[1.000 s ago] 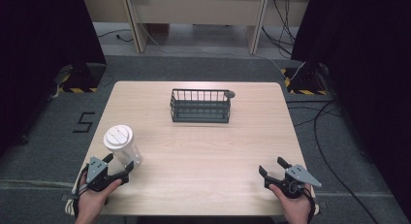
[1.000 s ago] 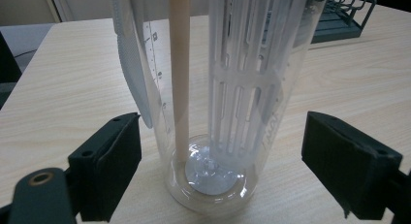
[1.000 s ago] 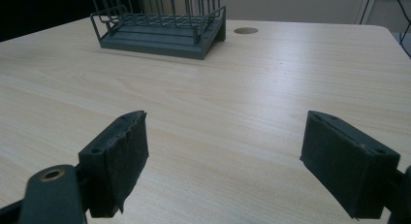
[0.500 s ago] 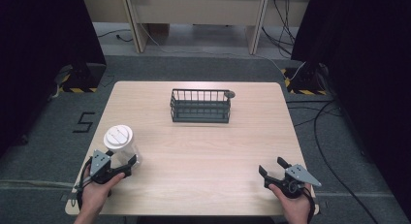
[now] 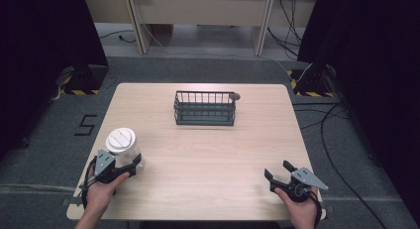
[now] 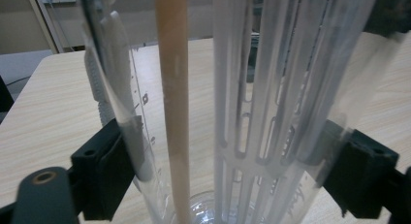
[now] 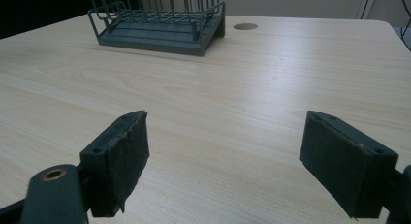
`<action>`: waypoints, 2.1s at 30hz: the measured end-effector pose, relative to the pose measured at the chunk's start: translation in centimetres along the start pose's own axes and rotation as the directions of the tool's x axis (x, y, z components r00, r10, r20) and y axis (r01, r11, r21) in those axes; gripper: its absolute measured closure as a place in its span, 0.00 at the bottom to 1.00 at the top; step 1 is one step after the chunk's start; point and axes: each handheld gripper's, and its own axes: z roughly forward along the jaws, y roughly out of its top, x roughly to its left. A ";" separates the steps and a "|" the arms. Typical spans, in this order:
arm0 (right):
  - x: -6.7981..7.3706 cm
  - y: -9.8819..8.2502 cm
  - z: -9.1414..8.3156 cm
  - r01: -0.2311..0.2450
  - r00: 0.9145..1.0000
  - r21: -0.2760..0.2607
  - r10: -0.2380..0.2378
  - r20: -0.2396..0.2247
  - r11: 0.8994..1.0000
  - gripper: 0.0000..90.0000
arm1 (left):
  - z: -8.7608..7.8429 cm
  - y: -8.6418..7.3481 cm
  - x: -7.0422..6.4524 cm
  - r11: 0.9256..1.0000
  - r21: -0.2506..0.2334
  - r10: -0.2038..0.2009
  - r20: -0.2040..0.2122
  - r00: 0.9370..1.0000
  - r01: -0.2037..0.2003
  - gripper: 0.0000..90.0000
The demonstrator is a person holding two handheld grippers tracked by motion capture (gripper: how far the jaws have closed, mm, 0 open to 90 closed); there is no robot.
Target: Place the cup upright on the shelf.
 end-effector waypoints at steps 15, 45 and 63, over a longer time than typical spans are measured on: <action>-0.2 0.1 0.1 -0.008 1.000 0.011 0.008 -0.001 1.000 0.21 | 0.2 -0.1 -0.2 1.000 -0.018 -0.011 0.026 1.000 0.011 0.19; -0.1 0.1 0.1 -0.004 1.000 0.012 0.004 -0.004 1.000 0.21 | 0.5 2.9 -1.0 0.999 -0.047 0.021 0.050 0.999 -0.019 0.19; -0.1 0.1 0.1 0.001 1.000 0.013 0.000 -0.006 1.000 0.21 | 1.2 4.5 -1.6 0.997 -0.069 0.036 0.068 0.997 -0.032 0.19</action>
